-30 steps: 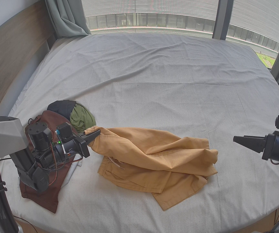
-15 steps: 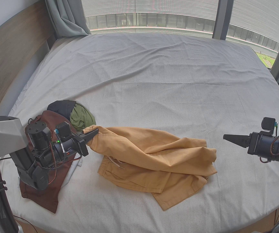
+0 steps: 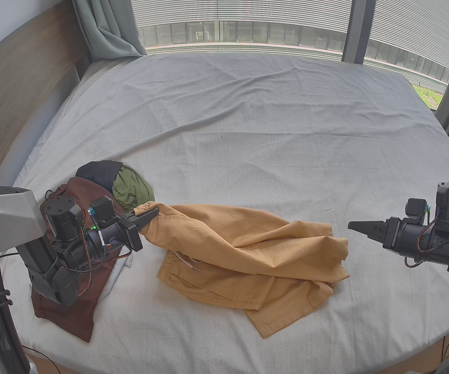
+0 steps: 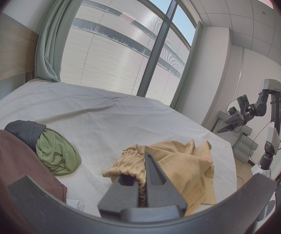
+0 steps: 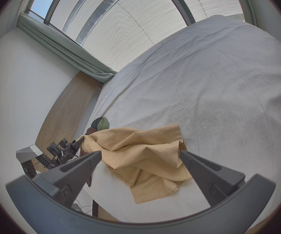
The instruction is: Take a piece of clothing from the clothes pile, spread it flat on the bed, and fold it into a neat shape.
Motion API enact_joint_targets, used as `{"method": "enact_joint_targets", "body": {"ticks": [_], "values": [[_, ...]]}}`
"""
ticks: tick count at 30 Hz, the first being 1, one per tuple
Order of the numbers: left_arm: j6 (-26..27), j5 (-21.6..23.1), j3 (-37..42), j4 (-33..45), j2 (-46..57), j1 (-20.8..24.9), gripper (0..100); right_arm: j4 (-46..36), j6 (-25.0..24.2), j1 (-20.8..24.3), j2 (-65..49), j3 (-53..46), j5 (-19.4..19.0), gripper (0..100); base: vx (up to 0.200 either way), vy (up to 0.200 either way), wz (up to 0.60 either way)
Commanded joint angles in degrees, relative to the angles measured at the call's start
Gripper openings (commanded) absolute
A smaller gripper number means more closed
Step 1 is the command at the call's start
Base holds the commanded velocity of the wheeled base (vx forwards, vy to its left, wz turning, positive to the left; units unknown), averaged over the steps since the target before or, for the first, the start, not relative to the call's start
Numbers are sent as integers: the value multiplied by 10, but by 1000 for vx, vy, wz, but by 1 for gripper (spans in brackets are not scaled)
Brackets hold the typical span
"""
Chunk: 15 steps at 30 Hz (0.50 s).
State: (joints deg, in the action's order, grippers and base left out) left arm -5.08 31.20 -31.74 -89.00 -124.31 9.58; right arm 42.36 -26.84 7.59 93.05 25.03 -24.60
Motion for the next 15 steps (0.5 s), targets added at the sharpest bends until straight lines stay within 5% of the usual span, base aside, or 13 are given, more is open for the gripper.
{"method": "enact_joint_targets", "body": {"ticks": [1, 15], "values": [[0, 0, 0, -1, -1, 0, 0, 33, -10, -8, 60, -2, -1, 100, 0, 0, 0], [1, 0, 1, -1, 1, 0, 0, 156, -100, -12, 171, -2, -4, 100, 0, 0, 0]]}}
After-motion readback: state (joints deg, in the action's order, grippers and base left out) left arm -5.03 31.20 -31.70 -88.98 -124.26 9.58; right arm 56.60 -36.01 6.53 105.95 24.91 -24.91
